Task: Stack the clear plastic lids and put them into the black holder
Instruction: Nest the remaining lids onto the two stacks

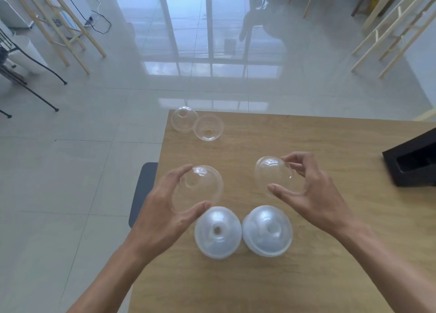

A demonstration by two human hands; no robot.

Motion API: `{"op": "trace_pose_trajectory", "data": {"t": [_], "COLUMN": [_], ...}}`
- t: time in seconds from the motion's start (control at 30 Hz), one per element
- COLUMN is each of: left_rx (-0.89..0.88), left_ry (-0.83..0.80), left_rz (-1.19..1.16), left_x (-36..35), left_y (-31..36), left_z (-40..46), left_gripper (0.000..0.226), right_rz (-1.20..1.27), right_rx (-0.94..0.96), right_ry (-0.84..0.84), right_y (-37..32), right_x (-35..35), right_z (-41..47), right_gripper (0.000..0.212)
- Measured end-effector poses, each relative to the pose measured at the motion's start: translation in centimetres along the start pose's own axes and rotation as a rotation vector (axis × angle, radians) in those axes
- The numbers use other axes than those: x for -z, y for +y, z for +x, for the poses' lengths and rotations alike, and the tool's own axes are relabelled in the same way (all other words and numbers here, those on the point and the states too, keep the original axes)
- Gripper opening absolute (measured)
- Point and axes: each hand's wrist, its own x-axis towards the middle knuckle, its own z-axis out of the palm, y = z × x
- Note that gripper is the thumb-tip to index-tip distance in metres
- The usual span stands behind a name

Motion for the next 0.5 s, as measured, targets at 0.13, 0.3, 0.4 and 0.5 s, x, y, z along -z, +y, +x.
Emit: {"op": "trace_pose_trajectory", "data": {"t": [0.13, 0.3, 0.4, 0.5], "left_rx": [-0.062, -0.110, -0.109, -0.117], "left_ry": [-0.057, -0.084, -0.090, -0.103], "left_rz": [0.025, 0.142, 0.165, 0.183], "left_x": [-1.3, -4.0, -4.8, -5.0], "left_y": [1.6, 1.5, 1.1, 0.8], "left_z": [-4.7, -7.4, -7.3, -7.1], "left_gripper": [0.079, 0.079, 0.079, 0.079], "right_rz": [-0.019, -0.089, -0.106, -0.064], "right_rx": [0.101, 0.165, 0.164, 0.164], "right_ry": [-0.054, -0.108, -0.100, -0.063], "right_y": [-2.4, -1.9, -0.8, 0.1], "right_x": [1.0, -2.3, -3.8, -4.4], "right_z": [-5.8, -9.6, -9.8, -9.8], "right_gripper": [0.072, 0.073, 0.077, 0.078]}}
